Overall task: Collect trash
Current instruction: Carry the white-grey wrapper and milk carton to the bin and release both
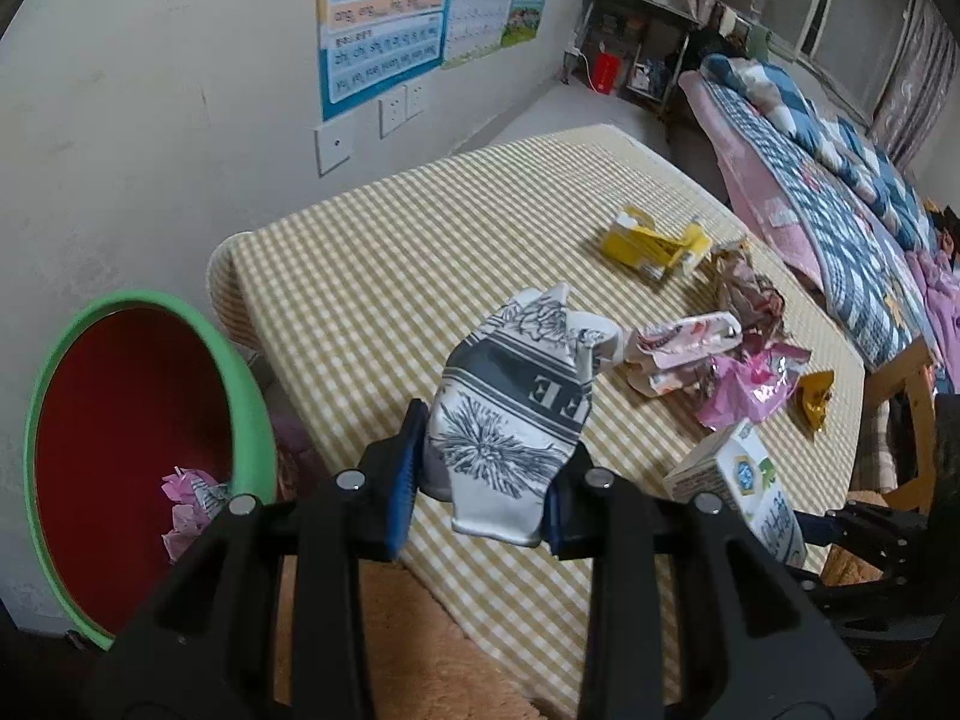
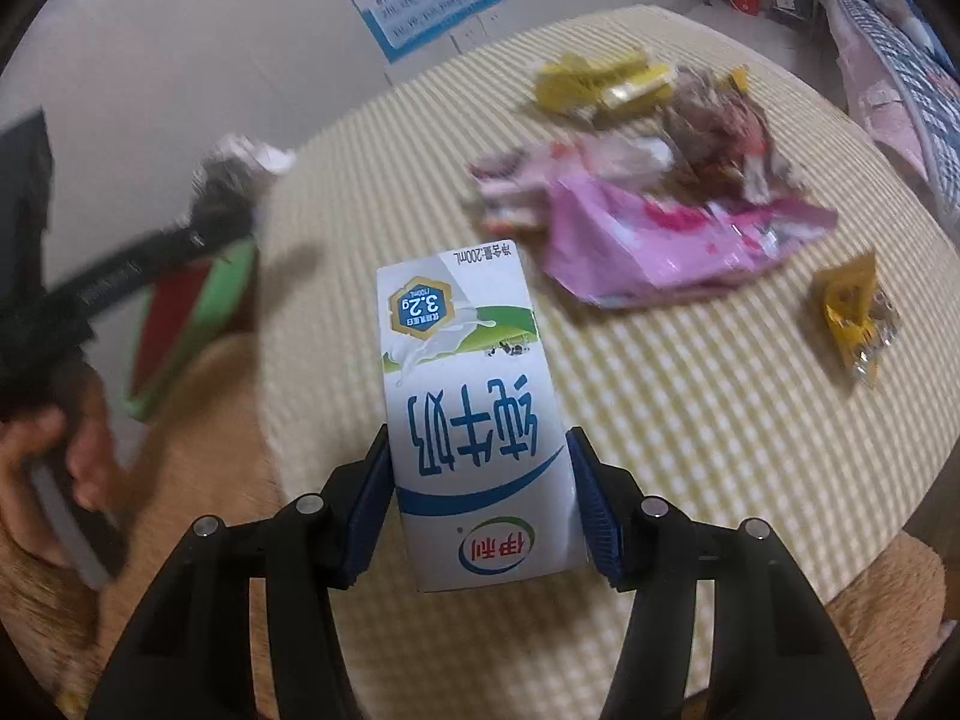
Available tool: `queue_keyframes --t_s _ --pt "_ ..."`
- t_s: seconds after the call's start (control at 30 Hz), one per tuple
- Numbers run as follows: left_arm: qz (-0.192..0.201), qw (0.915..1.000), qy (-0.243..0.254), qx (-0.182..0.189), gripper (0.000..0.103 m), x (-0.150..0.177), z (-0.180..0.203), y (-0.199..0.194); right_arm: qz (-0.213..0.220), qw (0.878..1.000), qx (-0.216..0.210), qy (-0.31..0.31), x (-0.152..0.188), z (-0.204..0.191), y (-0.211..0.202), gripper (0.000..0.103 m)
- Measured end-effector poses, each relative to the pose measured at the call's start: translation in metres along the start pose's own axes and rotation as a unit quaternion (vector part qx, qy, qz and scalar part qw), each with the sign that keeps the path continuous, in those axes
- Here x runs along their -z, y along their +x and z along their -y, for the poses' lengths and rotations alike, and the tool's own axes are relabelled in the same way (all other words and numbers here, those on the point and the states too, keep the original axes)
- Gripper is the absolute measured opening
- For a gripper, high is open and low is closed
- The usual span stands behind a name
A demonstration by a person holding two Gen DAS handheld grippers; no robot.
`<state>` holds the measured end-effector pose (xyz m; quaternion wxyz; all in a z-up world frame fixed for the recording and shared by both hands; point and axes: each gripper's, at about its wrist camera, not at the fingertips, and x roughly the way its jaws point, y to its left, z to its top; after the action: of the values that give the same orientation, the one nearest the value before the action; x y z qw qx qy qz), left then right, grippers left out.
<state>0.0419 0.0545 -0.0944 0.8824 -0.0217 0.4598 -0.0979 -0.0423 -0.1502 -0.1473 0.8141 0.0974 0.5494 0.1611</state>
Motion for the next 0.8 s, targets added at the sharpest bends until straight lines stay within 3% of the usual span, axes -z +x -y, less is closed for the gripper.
queue_keyframes --t_s 0.33,0.8 --pt "0.026 0.9994 -0.019 -0.013 0.031 -0.004 -0.022 -0.018 0.030 0.998 -0.048 -0.004 -0.040 -0.049 -0.008 0.055" --pt "0.062 0.9952 -0.051 -0.056 0.031 0.001 -0.065 -0.058 0.049 0.996 -0.069 -0.027 -0.063 -0.090 -0.010 0.055"
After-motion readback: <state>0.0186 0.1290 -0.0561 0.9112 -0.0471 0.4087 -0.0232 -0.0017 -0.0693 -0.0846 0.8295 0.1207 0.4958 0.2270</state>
